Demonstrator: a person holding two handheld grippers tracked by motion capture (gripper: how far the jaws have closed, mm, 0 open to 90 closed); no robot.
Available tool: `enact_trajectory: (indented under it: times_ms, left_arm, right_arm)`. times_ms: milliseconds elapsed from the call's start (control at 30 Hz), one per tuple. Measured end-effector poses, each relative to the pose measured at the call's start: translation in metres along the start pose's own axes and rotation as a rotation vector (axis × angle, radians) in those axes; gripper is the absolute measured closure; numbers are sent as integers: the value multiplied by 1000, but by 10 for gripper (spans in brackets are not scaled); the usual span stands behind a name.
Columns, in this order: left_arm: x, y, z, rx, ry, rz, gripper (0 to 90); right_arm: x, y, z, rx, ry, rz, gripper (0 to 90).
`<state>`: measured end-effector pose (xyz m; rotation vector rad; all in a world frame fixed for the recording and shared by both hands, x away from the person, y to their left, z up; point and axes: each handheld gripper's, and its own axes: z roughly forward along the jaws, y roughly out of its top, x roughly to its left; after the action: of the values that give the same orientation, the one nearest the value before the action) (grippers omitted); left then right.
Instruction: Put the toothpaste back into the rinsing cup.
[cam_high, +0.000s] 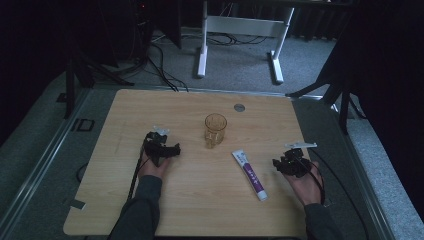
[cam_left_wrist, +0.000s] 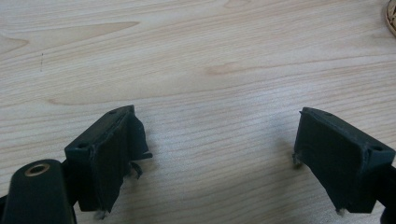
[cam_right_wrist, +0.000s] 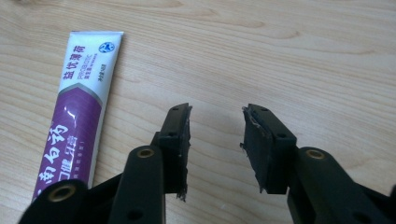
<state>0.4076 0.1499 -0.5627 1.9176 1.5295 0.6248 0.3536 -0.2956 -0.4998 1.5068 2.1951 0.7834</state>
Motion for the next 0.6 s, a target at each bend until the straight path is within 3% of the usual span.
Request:
enact_trajectory:
  times_ms: [367,600]
  left_arm:
    - [0,0,0,-2,-1,-2,134]
    - [-1,0,0,-2,-1,-2,135]
  right_arm:
    - [3,7,-9,55,35,38,668]
    - [9,13,-12,84,27,9,719]
